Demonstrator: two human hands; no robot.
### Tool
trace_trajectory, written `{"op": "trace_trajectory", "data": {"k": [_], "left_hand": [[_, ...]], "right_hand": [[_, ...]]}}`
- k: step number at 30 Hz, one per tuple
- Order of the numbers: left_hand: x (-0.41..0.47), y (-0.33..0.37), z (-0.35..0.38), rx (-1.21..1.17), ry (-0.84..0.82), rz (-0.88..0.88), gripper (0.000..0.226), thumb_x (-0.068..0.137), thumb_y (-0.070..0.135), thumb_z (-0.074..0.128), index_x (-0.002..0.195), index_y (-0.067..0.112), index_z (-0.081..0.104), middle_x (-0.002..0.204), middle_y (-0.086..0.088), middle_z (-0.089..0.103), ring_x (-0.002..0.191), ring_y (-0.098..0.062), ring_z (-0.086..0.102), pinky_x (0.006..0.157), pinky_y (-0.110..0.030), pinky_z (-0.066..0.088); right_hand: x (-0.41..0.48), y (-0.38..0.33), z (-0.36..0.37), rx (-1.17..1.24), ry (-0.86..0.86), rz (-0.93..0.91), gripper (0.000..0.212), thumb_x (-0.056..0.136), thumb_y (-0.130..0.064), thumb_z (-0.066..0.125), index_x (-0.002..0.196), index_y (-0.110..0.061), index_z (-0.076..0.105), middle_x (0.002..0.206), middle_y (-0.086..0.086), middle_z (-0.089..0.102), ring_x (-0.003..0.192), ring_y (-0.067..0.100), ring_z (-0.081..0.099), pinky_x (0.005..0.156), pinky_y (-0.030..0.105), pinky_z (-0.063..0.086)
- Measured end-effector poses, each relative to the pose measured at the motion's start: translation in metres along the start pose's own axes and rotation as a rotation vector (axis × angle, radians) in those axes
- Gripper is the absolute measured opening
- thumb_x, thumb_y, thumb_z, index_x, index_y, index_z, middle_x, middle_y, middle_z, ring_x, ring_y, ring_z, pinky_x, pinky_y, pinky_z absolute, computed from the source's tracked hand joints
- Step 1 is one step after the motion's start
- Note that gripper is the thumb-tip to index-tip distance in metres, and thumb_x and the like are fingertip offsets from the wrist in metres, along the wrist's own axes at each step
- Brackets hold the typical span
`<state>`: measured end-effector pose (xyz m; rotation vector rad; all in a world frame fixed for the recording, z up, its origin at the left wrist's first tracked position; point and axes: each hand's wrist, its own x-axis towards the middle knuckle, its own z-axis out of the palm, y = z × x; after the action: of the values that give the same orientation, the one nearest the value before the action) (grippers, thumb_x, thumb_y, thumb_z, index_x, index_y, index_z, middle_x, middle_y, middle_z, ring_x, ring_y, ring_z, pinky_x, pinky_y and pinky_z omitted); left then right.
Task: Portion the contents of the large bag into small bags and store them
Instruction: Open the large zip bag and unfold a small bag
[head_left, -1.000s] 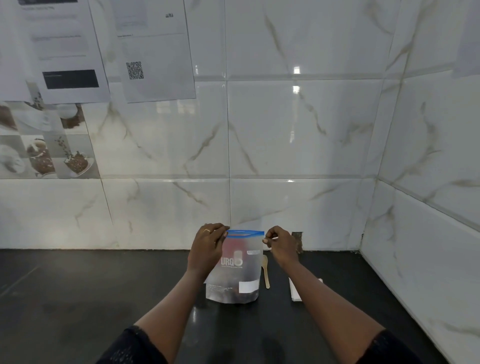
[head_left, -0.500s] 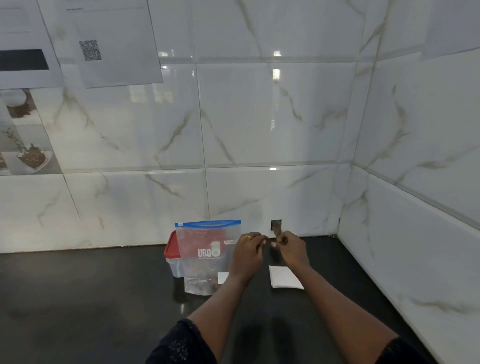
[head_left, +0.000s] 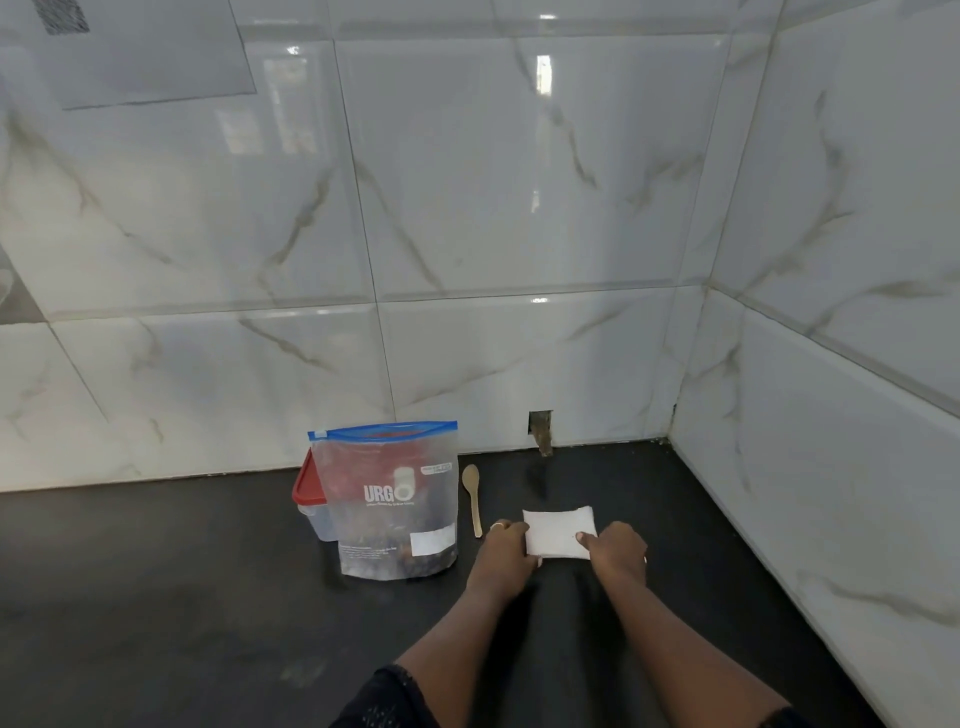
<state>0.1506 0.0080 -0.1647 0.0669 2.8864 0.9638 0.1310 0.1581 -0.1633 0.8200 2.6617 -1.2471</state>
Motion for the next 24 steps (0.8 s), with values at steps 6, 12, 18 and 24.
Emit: {"op": "trace_trajectory", "data": {"k": [6,12,18,24], "left_hand": [[0.009,-0.012,0.010,0.042,0.004,0.014,0.021,0.087,0.020,0.057,0.095,0.003,0.065,0.109,-0.010,0.055,0.094,-0.023,0.057,0.083,-0.027,0.044],[0.015,-0.015,0.008,0.049,0.029,0.025,0.019,0.086,0.017,0.055,0.091,0.002,0.066,0.104,-0.009,0.057,0.090,-0.022,0.058,0.083,-0.029,0.047],[0.012,0.012,-0.008,-0.152,0.266,0.073,0.020,0.089,0.014,0.050,0.098,0.007,0.067,0.098,-0.004,0.064,0.084,-0.011,0.058,0.081,-0.023,0.049],[0.013,0.040,-0.016,-0.439,0.150,0.045,0.030,0.093,0.032,0.052,0.071,0.013,0.060,0.074,-0.008,0.063,0.072,-0.019,0.060,0.069,-0.032,0.047]], "right_hand": [[0.003,-0.002,0.007,-0.015,0.027,0.113,0.034,0.085,-0.020,0.068,0.113,-0.004,0.058,0.121,0.016,0.058,0.111,0.034,0.057,0.087,0.040,0.049],[0.005,-0.005,0.000,0.030,0.085,0.134,0.024,0.087,-0.016,0.063,0.108,-0.004,0.062,0.115,0.016,0.061,0.103,0.033,0.061,0.081,0.037,0.050],[-0.003,-0.016,-0.012,0.229,0.054,-0.155,0.005,0.081,-0.008,0.063,0.083,-0.004,0.065,0.081,0.007,0.064,0.077,0.018,0.057,0.070,0.030,0.047],[-0.029,-0.032,-0.018,0.360,-0.089,-0.381,0.012,0.081,-0.006,0.065,0.070,-0.009,0.061,0.069,0.004,0.063,0.066,0.012,0.057,0.060,0.021,0.046]]}}
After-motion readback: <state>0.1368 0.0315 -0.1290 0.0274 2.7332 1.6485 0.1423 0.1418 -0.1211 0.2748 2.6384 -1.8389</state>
